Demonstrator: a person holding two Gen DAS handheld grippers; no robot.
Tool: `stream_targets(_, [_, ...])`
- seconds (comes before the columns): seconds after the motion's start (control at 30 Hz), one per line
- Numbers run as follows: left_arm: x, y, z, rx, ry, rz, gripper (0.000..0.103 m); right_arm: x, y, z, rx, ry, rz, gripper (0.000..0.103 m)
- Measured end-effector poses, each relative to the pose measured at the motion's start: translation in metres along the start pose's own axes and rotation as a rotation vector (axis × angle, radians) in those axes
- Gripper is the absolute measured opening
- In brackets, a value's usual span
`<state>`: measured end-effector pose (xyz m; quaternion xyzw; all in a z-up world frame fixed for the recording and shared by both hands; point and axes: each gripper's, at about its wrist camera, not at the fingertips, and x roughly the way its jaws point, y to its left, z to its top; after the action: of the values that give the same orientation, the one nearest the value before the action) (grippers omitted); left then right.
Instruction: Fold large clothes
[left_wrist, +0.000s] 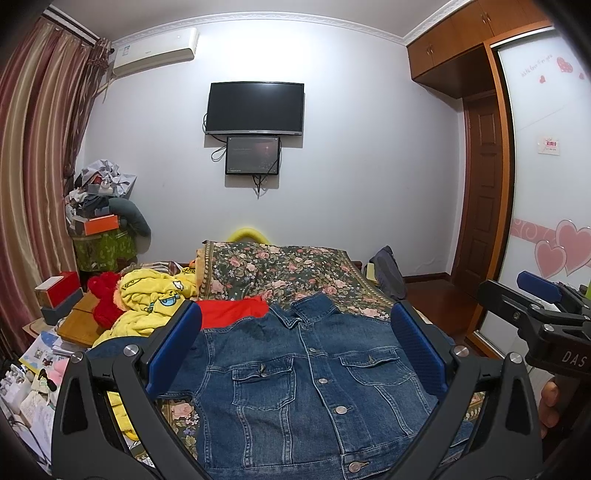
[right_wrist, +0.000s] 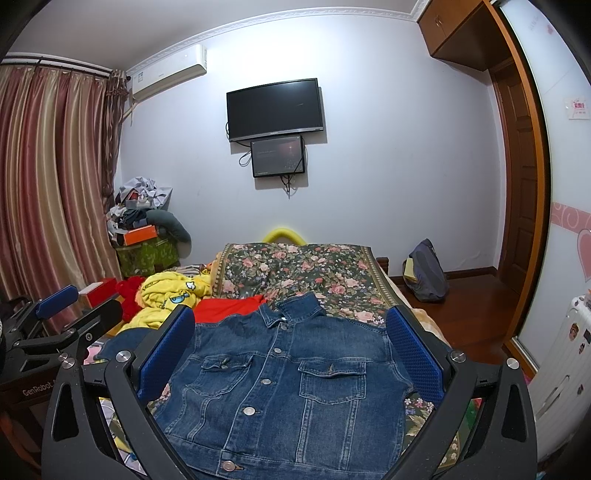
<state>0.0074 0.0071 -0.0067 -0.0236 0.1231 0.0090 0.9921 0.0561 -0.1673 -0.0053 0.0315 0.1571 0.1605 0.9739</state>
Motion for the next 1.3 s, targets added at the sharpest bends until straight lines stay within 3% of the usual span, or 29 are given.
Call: stream_targets(1.3, [0.0085,0.0079,-0.0021,-0.014,0.013,0.002,0.103,0.0088,0.0005,-0.0067,0.002,0.019,-0.004,0.103])
